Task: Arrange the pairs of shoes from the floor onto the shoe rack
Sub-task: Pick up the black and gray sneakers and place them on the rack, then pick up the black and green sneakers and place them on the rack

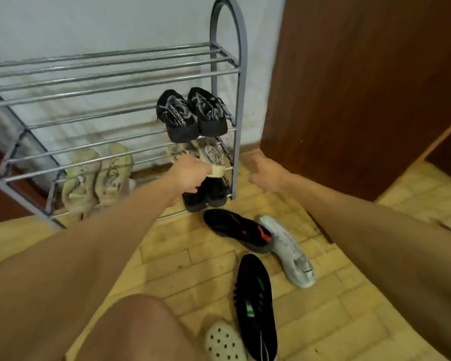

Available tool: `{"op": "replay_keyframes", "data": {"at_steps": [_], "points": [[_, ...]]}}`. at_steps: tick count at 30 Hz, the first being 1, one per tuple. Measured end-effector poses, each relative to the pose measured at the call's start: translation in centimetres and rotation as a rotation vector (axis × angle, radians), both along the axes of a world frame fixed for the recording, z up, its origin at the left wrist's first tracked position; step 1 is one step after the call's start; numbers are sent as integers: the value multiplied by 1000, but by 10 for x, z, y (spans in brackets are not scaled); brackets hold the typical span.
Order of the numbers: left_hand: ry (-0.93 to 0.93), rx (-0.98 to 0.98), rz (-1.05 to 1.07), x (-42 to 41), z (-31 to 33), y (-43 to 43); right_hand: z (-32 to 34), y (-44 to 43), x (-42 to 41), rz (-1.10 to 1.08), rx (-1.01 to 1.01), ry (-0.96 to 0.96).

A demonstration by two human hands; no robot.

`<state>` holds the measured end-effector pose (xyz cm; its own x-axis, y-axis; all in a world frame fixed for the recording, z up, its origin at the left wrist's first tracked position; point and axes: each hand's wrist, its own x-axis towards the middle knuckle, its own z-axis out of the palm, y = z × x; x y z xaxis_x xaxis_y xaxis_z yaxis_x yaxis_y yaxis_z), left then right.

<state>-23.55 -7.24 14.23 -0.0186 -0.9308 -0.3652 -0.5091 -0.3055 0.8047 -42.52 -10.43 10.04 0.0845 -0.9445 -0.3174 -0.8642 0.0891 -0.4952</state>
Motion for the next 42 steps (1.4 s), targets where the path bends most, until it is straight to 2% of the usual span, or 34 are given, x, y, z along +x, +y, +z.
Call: {"op": "replay_keyframes", "data": {"at_steps": [5,12,15,19,22,24,29,33,37,42], "points": [[-194,62,-286,-34,-46,38,-62,52,-28,-81,270,-46],[-775,-63,-716,-21,-104,70,-175,125,-46,-136,473,-2],[-753,20,-766,-8,-116,65,-222,157,-36,-211,572,34],[-713,157,-804,-3,-129,57,-267,197,-13,-450,660,25],[-729,176,-831,-3,-137,46,-285,218,1,-648,683,-28],[-705,163,-816,-4,-138,40,-288,221,3,-708,695,-47],[-676,164,-851,-9,-136,37,-285,212,-10,-627,745,-106],[-579,136,-789,0,-130,46,-268,214,-4,-591,798,-124],[-593,112,-753,22,-123,59,-253,222,-6,-589,643,-95],[-563,-37,-677,27,-99,78,-194,200,-11,-430,391,47]]}}
